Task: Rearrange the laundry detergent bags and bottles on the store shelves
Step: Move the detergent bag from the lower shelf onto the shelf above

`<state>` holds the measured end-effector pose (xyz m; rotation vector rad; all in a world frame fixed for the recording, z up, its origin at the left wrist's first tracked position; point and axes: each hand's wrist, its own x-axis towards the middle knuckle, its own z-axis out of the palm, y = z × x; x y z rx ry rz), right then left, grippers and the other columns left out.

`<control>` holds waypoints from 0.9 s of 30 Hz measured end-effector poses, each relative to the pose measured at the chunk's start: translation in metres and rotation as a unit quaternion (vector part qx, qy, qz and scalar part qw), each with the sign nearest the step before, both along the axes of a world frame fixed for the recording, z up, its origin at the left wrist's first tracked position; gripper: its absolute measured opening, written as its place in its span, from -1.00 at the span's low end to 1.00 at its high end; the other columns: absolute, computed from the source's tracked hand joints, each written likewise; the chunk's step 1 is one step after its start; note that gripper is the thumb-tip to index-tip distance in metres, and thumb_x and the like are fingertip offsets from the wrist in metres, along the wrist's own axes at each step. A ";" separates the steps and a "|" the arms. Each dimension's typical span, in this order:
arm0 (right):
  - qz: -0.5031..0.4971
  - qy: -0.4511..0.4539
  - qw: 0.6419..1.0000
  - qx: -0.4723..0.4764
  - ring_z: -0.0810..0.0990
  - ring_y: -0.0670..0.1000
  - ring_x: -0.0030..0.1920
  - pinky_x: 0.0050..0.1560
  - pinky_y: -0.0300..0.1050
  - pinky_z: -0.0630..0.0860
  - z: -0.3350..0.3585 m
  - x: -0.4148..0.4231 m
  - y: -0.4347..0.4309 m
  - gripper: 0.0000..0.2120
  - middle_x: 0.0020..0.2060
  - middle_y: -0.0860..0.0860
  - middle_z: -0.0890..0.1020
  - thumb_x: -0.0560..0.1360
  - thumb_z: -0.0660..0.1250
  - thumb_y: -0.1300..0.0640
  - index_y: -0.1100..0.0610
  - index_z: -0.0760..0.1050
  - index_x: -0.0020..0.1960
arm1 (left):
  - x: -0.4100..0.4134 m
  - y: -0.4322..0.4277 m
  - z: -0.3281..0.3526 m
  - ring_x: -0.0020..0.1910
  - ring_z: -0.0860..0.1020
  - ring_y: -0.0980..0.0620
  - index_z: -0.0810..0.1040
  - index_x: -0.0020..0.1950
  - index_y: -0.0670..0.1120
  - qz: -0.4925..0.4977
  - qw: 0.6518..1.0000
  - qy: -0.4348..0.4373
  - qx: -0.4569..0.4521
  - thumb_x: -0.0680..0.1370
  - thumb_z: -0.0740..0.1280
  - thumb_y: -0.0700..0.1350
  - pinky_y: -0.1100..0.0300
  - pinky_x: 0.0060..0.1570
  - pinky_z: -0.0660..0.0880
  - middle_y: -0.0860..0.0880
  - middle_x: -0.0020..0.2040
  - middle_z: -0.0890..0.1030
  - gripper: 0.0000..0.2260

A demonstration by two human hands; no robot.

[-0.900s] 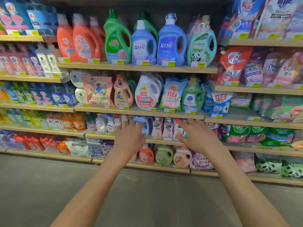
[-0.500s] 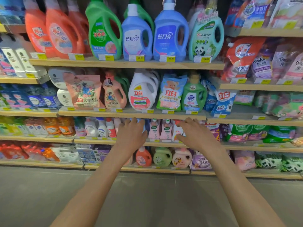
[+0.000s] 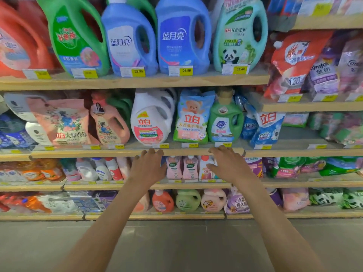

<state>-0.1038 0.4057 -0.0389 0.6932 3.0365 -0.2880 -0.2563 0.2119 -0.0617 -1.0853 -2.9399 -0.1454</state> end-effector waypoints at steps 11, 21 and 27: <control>0.019 -0.018 0.998 -0.059 0.37 0.20 0.37 0.23 0.12 0.46 -0.041 -0.083 0.105 -0.42 0.34 0.16 0.39 0.59 0.27 -0.13 0.13 0.24 0.49 | -0.074 0.099 -0.046 0.27 0.49 -0.20 0.41 0.44 -0.03 0.023 0.997 -0.037 0.068 0.60 0.29 -0.01 -0.10 0.15 0.49 -0.11 0.26 0.56 -0.60; 0.000 0.017 0.993 -0.116 0.36 0.21 0.39 0.27 0.13 0.44 -0.080 -0.158 0.154 -0.32 0.38 0.18 0.35 0.57 0.31 0.02 0.02 0.07 0.60 | -0.148 0.156 -0.092 0.29 0.46 -0.25 0.37 0.48 -0.10 -0.017 0.982 -0.128 0.136 0.61 0.30 -0.11 -0.13 0.18 0.47 -0.19 0.28 0.53 -0.57; -0.025 0.050 0.984 -0.169 0.40 0.22 0.36 0.28 0.11 0.41 -0.105 -0.201 0.172 -0.24 0.36 0.20 0.36 0.56 0.36 0.03 0.01 0.00 0.62 | -0.194 0.184 -0.118 0.42 0.40 -0.26 0.18 0.60 -0.03 -0.046 0.961 -0.199 0.187 0.60 0.32 -0.14 -0.17 0.33 0.43 -0.20 0.46 0.40 -0.40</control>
